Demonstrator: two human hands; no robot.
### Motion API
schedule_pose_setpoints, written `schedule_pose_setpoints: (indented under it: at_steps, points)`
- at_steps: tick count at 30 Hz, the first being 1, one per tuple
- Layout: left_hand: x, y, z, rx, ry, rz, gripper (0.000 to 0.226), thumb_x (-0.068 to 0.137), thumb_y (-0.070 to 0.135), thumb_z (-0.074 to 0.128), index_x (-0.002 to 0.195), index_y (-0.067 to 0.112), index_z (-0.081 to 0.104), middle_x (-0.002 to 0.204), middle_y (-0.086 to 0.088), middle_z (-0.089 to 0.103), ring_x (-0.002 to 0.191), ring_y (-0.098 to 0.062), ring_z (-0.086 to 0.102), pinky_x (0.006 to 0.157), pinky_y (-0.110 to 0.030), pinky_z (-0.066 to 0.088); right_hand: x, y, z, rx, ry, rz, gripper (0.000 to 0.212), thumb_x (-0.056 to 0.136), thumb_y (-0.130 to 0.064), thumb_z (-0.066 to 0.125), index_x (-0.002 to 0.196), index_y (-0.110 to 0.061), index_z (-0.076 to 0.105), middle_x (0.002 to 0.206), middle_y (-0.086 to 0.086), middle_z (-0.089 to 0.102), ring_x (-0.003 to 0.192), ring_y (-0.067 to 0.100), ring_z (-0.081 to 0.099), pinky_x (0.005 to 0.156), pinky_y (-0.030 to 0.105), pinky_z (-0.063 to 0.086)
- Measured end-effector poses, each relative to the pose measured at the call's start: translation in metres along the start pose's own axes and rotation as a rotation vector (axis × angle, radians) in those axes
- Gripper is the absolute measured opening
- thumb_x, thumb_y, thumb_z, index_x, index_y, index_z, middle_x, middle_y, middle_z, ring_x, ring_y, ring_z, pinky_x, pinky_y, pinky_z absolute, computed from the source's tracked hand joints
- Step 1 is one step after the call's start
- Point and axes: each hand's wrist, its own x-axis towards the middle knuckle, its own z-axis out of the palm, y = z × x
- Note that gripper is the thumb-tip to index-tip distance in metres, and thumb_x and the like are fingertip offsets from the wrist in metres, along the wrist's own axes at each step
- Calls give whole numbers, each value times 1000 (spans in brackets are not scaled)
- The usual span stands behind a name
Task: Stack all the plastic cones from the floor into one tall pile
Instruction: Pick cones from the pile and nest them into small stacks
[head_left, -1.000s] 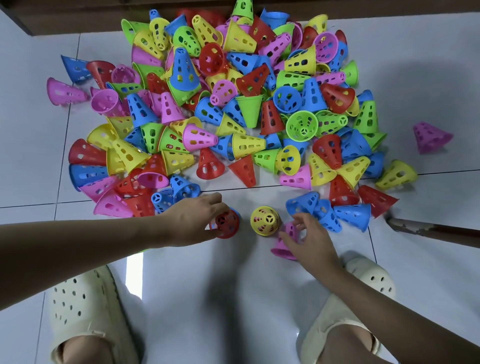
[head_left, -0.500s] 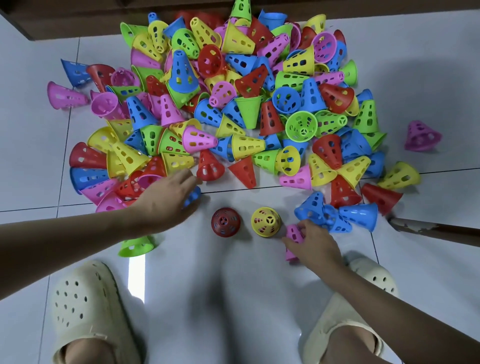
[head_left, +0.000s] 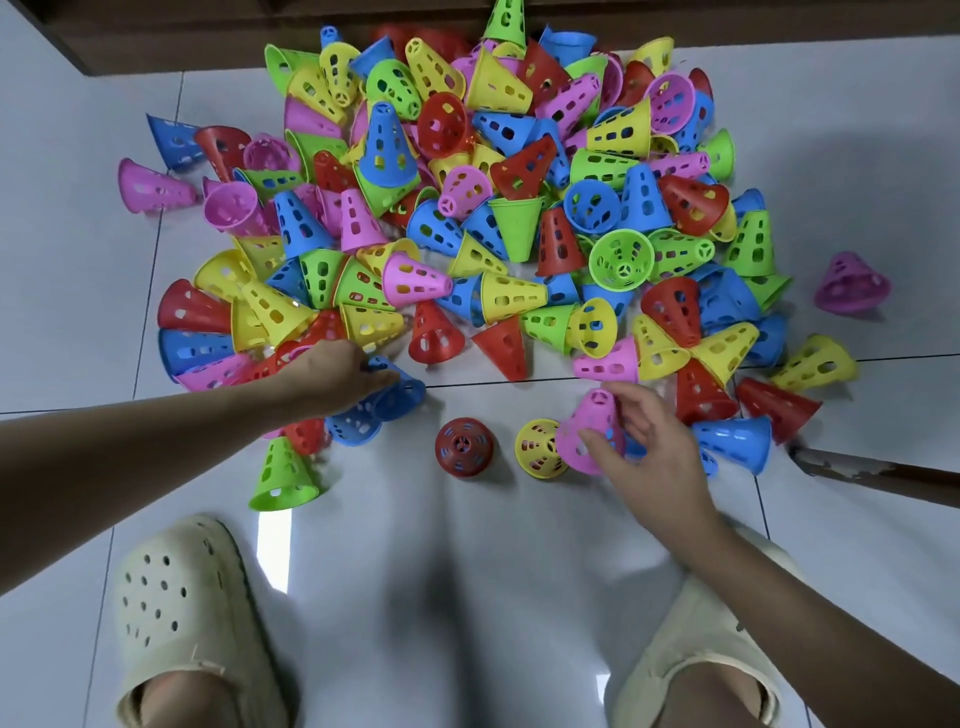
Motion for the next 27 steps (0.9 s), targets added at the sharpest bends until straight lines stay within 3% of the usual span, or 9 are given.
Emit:
schedule_pose_setpoints:
  at_steps: [6,9,11,14,18,23,27]
  points:
    - [6,7,17,-89,-90,-65,58,83,66,65,86,7,64,76,-12,68,61,-22,60,55,-33,46,0,6,16,-191,-117,-13,45,82,-13,80,121,-25,61,121,-18,63,117,5,58,101,28,47]
    - [6,15,21,-130,-129,-67,61,82,64,67,86,4,67,79,-13,68,62,-21,59,58,-32,46,-1,17,21,-257,-208,9,42,82,-19,79,119,-29,60,119,-19,64,112,2,59,97,23,48]
    - [3,20,18,-115,-151,-36,55,83,60,70,97,7,67,90,-9,68,72,-19,60,61,-29,46,-3,26,23,-325,-241,6,40,82,-23,79,116,-32,59,119,-21,63,113,4,59,96,23,48]
    - [-8,22,9,-100,-120,54,54,82,55,73,115,13,63,100,-3,65,85,-20,60,70,-30,45,2,33,22,-387,-277,-12,39,82,-23,80,115,-29,60,112,-16,64,106,11,61,91,28,51]
    - [-33,23,-1,-186,-21,253,44,83,50,75,108,17,62,92,6,64,79,-12,60,63,-19,42,7,33,19,-423,-317,-11,40,82,-27,81,116,-26,61,109,-10,65,101,12,61,87,30,52]
    - [-63,36,5,-396,115,425,46,80,39,82,119,30,59,110,16,64,96,-2,61,79,-24,54,2,30,19,-384,-306,-7,44,82,-31,79,121,-28,58,119,-10,63,110,8,57,93,23,49]
    - [-75,45,19,-378,141,488,52,78,35,85,122,31,58,114,17,63,97,0,59,80,-11,50,-4,28,8,-451,-150,-145,47,85,-40,69,126,-22,59,126,-7,61,118,17,55,101,32,44]
